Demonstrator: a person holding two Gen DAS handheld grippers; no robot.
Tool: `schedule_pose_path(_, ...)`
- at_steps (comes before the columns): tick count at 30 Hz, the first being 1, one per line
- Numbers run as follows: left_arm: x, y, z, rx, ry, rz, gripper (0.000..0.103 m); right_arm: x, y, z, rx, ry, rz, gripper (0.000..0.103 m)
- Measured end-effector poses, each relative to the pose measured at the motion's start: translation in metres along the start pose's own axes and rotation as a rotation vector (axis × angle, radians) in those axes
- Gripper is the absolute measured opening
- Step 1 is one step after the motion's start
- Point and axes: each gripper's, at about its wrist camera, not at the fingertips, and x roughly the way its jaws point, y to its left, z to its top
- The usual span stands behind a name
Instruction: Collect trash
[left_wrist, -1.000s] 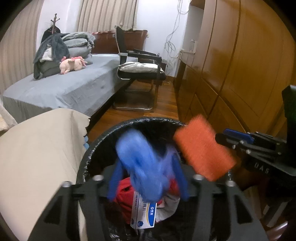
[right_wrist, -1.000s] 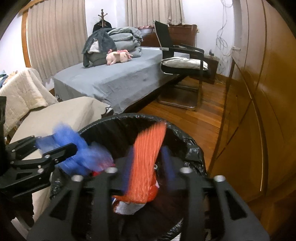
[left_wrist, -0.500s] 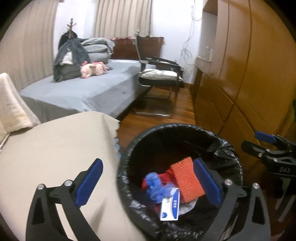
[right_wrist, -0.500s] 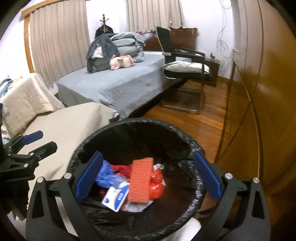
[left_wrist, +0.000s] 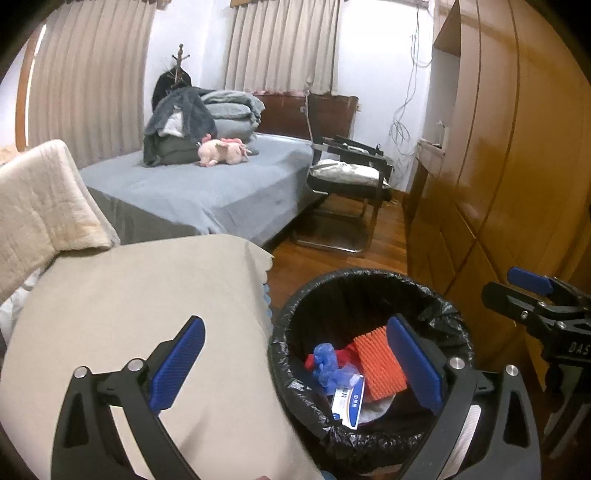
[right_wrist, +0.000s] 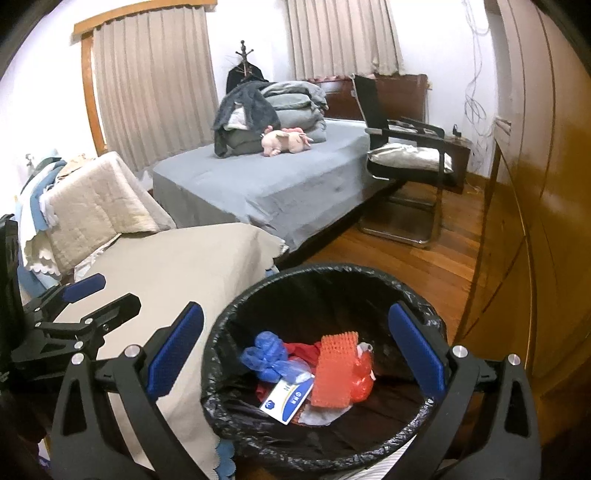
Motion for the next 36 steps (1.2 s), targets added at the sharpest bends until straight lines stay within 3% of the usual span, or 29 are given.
schedule_pose_path(13, -0.038, 0.002, 0.006, -0.007, -0.057, 0.032, 0.097, -0.025, 0.022, 0.009, -0.040, -0.038, 0.019, 0.098)
schedule_pose_path(36, -0.068, 0.003, 0.012, -0.018, -0.122, 0.040, 0.097, -0.040, 0.038, 0.011, -0.069, -0.080, 0.032, 0.098)
